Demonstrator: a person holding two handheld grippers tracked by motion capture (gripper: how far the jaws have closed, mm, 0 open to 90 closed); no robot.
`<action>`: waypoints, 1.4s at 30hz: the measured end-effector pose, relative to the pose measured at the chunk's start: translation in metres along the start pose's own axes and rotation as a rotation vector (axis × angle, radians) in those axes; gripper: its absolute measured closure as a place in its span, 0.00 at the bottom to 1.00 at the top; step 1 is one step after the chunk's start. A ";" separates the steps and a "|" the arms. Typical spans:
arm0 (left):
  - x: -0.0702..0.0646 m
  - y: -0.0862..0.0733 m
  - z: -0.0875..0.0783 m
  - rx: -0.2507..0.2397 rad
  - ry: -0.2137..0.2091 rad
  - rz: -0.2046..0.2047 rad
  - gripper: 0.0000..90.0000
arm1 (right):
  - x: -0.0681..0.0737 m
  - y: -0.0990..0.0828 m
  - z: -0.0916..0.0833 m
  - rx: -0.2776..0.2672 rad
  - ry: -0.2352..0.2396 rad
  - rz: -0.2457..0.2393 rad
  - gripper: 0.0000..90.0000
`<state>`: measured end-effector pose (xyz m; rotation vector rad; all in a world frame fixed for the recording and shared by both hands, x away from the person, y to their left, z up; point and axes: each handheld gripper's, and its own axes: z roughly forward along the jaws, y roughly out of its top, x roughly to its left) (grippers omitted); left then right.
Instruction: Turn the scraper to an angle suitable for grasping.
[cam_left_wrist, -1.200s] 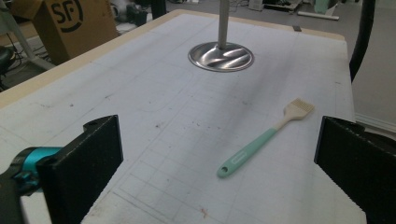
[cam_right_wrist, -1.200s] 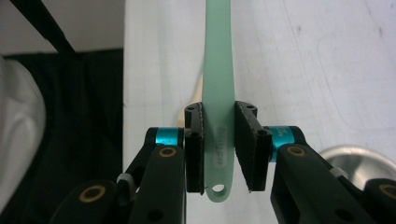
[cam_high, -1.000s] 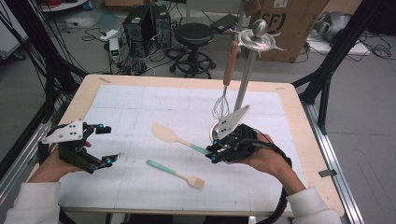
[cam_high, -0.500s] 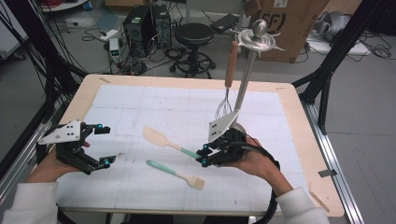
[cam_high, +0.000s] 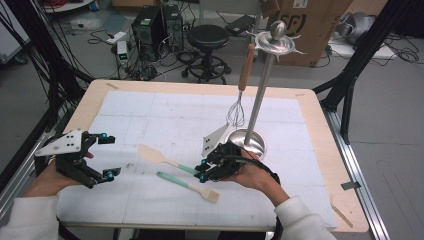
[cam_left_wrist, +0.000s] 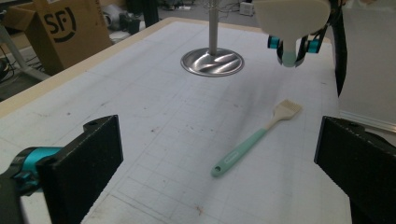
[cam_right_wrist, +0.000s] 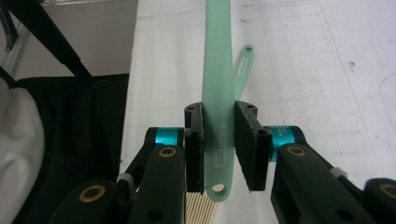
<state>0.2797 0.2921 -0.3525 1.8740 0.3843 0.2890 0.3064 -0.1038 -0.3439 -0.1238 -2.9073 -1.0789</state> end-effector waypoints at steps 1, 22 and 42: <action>0.000 0.000 0.000 0.000 0.000 0.000 0.02 | 0.000 0.000 0.003 -0.006 -0.002 -0.006 0.82; 0.000 0.002 -0.002 -0.011 -0.015 0.002 0.02 | -0.006 0.006 0.044 0.043 -0.008 -0.020 0.82; -0.001 0.001 0.001 0.007 -0.023 0.009 0.02 | -0.006 0.002 0.081 0.170 0.018 -0.036 0.82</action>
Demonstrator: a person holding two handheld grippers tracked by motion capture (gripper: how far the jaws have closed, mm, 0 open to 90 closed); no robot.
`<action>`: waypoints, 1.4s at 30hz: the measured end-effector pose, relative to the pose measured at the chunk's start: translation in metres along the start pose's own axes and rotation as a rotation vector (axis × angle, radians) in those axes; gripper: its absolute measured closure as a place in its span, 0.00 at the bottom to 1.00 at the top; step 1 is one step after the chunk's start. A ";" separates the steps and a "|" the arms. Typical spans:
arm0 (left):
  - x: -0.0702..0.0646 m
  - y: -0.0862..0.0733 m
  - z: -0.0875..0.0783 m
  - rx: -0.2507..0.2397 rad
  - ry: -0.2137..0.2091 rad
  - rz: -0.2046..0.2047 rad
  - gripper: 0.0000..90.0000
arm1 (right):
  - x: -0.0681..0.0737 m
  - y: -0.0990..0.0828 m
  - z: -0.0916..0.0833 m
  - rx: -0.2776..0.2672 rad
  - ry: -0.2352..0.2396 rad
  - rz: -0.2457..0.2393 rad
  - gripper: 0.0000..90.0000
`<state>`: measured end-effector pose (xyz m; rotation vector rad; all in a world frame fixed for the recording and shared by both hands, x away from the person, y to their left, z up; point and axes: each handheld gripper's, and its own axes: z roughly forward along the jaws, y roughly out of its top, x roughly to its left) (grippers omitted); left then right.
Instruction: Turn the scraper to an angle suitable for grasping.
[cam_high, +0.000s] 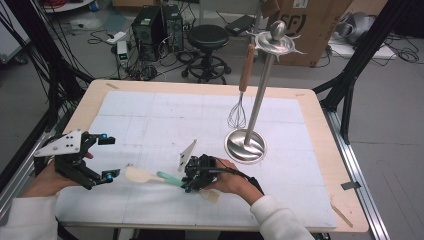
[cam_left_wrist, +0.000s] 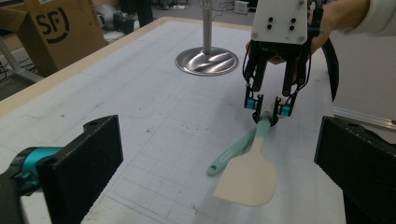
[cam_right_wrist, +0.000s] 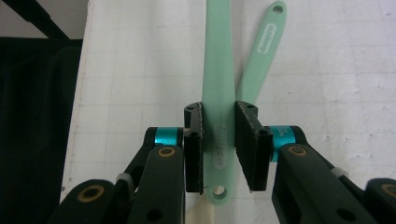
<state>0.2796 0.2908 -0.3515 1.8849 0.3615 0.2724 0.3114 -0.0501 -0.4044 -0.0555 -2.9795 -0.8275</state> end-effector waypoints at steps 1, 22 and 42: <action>0.000 0.000 0.000 0.001 0.000 0.002 0.02 | 0.000 0.000 0.001 0.000 0.004 0.002 0.82; -0.003 0.001 0.008 0.020 -0.002 0.007 0.02 | 0.001 -0.010 -0.041 -0.164 -0.018 0.070 0.11; -0.005 0.010 0.018 0.071 0.005 0.021 0.02 | 0.022 -0.046 -0.108 -0.301 -0.108 0.068 0.00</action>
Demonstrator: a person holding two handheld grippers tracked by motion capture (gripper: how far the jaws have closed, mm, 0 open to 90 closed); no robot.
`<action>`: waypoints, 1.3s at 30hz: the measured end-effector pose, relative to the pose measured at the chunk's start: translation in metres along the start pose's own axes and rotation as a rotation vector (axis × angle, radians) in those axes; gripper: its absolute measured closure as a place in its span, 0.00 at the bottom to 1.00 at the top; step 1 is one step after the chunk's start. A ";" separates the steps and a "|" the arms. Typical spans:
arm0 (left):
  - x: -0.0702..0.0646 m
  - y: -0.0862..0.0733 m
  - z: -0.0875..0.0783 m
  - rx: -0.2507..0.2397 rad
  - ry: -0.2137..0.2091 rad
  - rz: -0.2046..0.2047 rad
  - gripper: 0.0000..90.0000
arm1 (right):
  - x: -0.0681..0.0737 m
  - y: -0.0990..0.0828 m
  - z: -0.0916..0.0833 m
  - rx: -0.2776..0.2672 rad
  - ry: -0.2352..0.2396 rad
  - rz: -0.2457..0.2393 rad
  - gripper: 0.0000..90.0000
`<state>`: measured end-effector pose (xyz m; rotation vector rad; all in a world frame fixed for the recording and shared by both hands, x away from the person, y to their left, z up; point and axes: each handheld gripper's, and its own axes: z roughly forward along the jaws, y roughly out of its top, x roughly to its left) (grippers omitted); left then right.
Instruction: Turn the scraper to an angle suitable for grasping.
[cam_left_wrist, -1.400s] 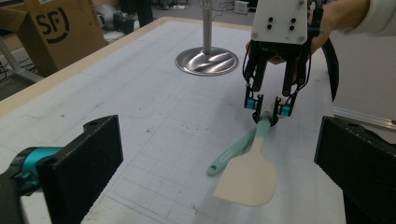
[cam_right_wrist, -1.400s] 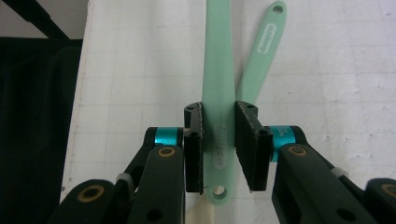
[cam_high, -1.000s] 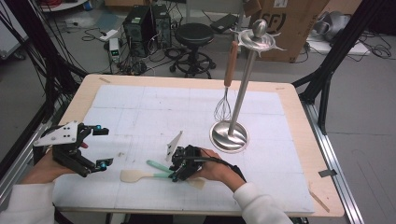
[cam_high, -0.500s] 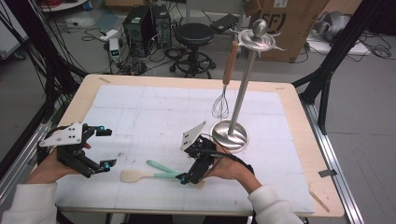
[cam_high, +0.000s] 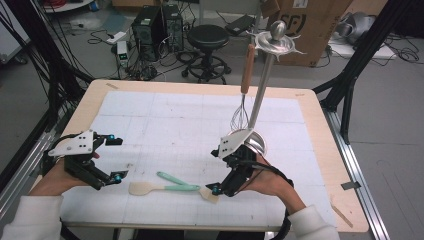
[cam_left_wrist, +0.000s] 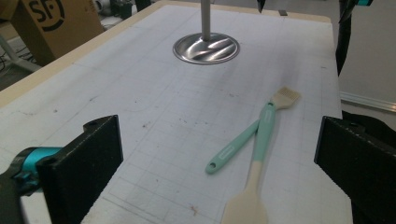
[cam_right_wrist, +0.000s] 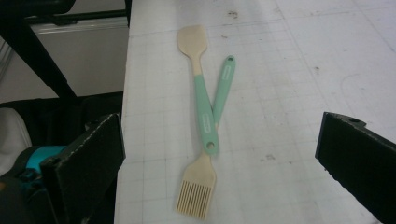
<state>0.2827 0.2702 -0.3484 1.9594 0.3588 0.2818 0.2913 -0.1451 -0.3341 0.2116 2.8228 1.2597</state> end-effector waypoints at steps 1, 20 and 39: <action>0.000 0.002 0.000 0.004 0.000 0.006 0.02 | 0.001 -0.001 -0.003 -0.003 -0.002 0.003 0.00; -0.001 0.040 0.013 0.086 -0.049 0.075 0.02 | 0.000 -0.020 -0.060 -0.045 -0.100 0.030 0.00; -0.009 0.062 0.040 0.187 -0.122 0.137 0.02 | -0.007 -0.032 -0.091 -0.074 -0.149 0.060 0.00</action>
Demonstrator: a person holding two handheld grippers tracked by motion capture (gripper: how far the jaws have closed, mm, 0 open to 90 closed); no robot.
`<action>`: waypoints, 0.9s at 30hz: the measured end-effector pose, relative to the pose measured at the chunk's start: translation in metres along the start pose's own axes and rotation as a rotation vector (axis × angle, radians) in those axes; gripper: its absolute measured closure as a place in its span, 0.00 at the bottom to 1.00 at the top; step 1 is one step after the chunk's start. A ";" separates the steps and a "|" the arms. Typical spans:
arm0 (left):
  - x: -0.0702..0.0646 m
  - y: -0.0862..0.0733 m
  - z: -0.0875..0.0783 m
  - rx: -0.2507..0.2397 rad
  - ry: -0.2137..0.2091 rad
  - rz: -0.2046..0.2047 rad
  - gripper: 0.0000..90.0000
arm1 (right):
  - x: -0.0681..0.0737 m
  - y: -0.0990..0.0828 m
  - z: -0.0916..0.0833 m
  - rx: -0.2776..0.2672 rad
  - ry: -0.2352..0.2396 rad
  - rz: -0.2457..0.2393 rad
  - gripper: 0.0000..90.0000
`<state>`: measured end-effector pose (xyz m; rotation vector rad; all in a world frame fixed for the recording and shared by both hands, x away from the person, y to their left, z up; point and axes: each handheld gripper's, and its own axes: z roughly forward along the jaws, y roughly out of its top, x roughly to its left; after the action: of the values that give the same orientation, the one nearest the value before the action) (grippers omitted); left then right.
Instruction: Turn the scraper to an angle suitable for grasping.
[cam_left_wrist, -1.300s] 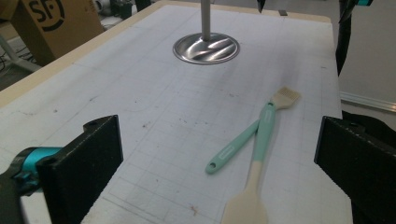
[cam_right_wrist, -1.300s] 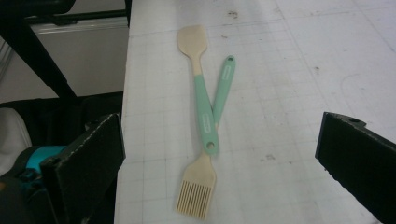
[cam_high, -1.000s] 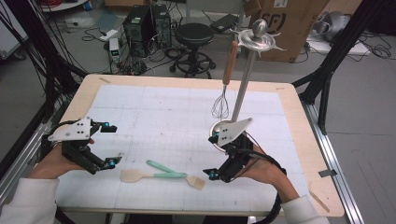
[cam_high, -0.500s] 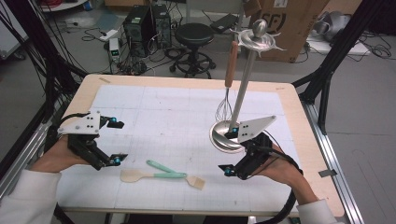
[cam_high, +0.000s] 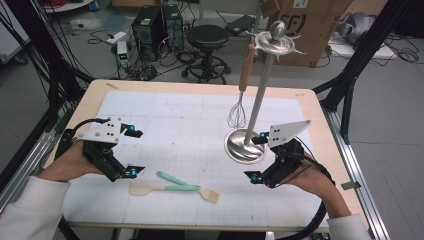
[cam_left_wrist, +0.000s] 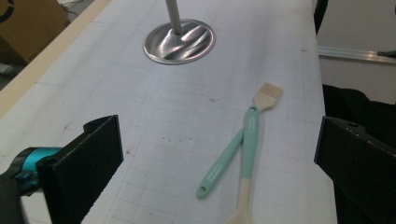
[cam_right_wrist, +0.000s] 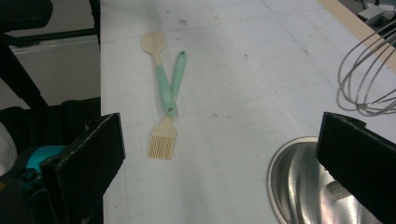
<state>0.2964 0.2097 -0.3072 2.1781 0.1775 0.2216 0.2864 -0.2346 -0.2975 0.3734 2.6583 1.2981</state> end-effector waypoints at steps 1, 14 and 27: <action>-0.001 0.001 0.003 0.007 -0.007 0.006 0.02 | -0.001 -0.001 -0.001 -0.002 -0.005 0.002 0.00; -0.008 -0.001 0.038 0.065 -0.070 0.010 0.02 | -0.012 -0.017 -0.011 -0.033 -0.045 0.053 0.00; -0.016 -0.006 0.070 0.180 -0.110 0.040 0.02 | -0.015 -0.031 -0.017 -0.061 -0.062 0.088 0.00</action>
<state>0.2962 0.1547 -0.3535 2.3675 0.0949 0.1115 0.2913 -0.2700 -0.3111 0.5184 2.5720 1.3657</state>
